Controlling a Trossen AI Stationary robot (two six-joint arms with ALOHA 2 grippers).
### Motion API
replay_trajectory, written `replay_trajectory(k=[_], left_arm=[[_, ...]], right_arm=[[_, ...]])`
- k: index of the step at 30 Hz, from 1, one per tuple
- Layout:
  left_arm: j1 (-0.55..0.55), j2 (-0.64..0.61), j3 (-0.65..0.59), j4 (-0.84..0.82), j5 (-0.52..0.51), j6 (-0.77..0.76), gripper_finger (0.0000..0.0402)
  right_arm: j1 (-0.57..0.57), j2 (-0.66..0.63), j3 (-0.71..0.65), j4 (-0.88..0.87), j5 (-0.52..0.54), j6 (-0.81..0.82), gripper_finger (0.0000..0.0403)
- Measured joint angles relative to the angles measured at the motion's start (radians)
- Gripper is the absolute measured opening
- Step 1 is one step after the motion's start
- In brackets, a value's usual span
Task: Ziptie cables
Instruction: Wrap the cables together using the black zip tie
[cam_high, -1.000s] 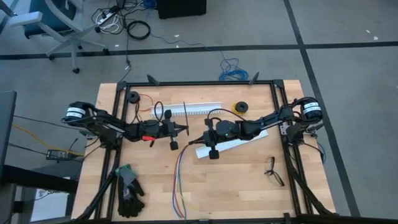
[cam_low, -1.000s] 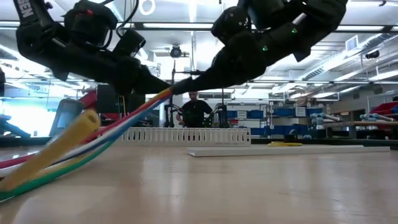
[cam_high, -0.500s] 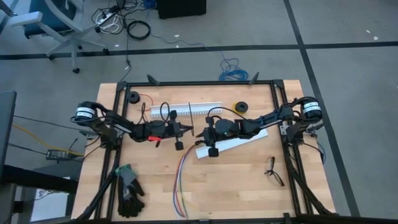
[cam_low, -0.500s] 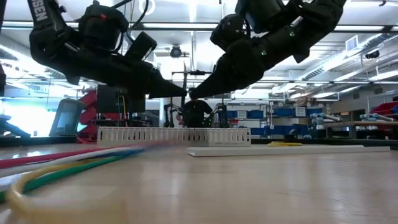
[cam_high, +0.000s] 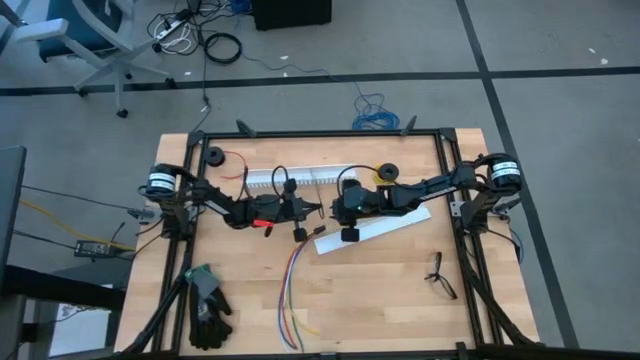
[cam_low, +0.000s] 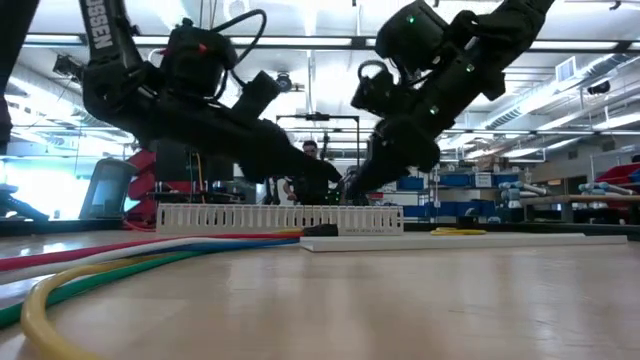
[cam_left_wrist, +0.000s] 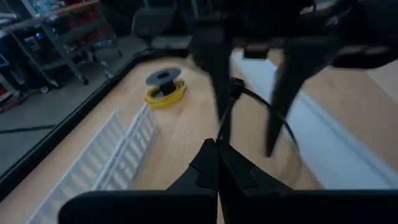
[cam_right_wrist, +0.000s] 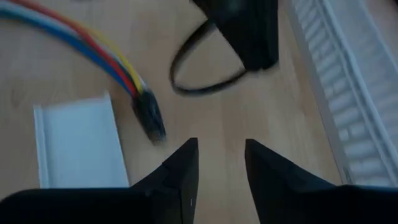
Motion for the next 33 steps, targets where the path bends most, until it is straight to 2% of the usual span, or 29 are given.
replay_trajectory(k=[5,13,17,22,29,33], left_arm=[[0.000,0.059,0.043,0.033,0.012,0.008,0.0001],[0.000,0.073,0.037,0.024,-0.006,0.007,0.0001],[0.000,0.073,0.037,0.020,-0.028,0.007,0.0001],[0.000,0.073,0.037,0.027,-0.032,0.007,0.0001],[0.000,0.073,0.037,0.036,-0.037,0.007,0.0001],[-0.001,0.073,0.037,0.064,-0.032,0.006,0.0001]], right_arm=[[-0.022,-0.037,0.000,-0.064,-0.026,0.005,0.0096],[-0.029,-0.042,0.000,-0.053,-0.188,0.050,0.0075],[-0.028,-0.041,0.000,0.017,-0.257,0.087,0.0075],[-0.027,-0.041,0.000,0.097,-0.265,0.100,0.0075],[-0.039,-0.041,0.000,0.101,-0.231,0.111,0.0070],[-0.039,-0.041,0.000,0.101,-0.237,0.100,0.0020]])
